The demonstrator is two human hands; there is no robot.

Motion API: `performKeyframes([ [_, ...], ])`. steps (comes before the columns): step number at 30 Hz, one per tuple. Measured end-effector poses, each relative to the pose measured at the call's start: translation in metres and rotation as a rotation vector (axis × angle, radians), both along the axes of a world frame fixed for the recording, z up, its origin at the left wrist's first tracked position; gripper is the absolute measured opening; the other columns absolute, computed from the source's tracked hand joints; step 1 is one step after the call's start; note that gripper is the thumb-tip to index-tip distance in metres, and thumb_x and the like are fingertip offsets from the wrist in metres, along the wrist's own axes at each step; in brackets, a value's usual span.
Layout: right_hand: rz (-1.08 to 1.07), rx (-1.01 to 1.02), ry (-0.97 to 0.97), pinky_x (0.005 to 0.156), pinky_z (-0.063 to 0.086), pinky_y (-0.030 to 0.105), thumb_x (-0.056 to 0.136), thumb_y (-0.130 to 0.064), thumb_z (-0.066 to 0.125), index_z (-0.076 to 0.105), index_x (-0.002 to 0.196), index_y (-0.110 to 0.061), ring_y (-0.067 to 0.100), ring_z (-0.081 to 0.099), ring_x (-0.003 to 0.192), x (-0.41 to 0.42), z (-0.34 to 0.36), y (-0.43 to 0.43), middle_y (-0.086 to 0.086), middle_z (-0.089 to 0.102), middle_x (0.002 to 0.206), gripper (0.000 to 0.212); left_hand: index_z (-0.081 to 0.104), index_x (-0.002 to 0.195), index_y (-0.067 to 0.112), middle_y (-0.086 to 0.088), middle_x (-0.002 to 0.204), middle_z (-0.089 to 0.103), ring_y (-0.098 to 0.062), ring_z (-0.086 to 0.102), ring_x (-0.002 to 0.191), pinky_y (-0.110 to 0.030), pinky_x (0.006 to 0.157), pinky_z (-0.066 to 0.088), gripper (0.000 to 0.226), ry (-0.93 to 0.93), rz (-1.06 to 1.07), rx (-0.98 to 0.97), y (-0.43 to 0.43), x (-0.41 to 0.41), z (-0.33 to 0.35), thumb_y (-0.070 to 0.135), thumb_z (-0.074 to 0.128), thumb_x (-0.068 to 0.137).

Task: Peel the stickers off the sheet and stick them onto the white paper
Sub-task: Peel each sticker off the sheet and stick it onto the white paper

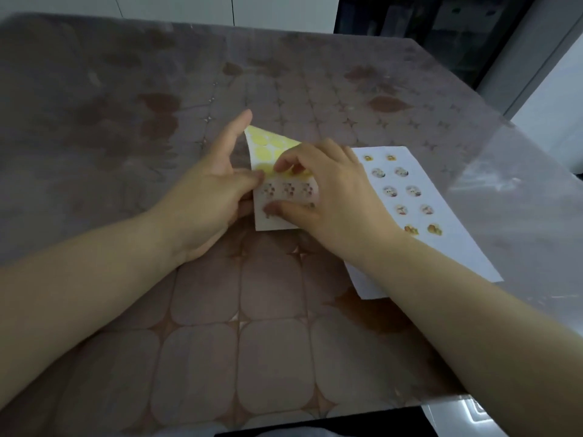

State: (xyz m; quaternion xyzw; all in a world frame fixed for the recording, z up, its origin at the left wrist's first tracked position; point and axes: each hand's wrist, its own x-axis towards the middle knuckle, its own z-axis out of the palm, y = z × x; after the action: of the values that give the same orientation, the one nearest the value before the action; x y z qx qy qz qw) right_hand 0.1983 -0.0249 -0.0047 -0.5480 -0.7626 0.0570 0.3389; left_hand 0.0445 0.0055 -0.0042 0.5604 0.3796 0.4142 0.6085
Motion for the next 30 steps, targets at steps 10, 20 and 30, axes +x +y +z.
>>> performKeyframes([
  [10,-0.056,0.182,0.015,0.082,0.033,0.03,0.07,-0.032,0.072,0.072,0.096,-0.024,0.022,0.051,0.087,-0.004,-0.004,-0.0011,-0.004,0.063,0.092,0.027,0.026,0.145,0.04,-0.021,0.106,0.068,-0.03,0.068,0.094,-0.037,0.089,0.054,0.06,0.157,-0.021,0.147,-0.0067,-0.0022,0.0056,0.004,0.04,0.099],
  [20,-0.051,0.308,0.059,0.086,0.028,0.03,0.072,-0.029,0.074,0.075,0.085,-0.025,0.021,0.052,0.084,-0.0068,-0.0021,-0.0032,-0.01,0.068,0.085,0.014,0.037,0.138,0.044,-0.007,0.149,0.039,-0.025,0.038,0.137,-0.047,0.112,0.032,0.065,0.065,-0.032,0.096,-0.0071,-0.0021,0.0031,0.016,0.048,0.081],
  [30,-0.071,0.25,0.152,0.085,0.032,0.031,0.071,-0.024,0.074,0.073,0.075,-0.027,0.017,0.051,0.085,-0.0071,-0.0011,-0.0064,-0.017,0.063,0.08,0.004,0.038,0.14,0.037,-0.006,0.144,0.047,-0.017,0.054,0.121,-0.036,0.102,0.043,0.059,0.032,-0.03,0.088,-0.007,0.0005,0.0008,0.003,0.046,0.092],
])
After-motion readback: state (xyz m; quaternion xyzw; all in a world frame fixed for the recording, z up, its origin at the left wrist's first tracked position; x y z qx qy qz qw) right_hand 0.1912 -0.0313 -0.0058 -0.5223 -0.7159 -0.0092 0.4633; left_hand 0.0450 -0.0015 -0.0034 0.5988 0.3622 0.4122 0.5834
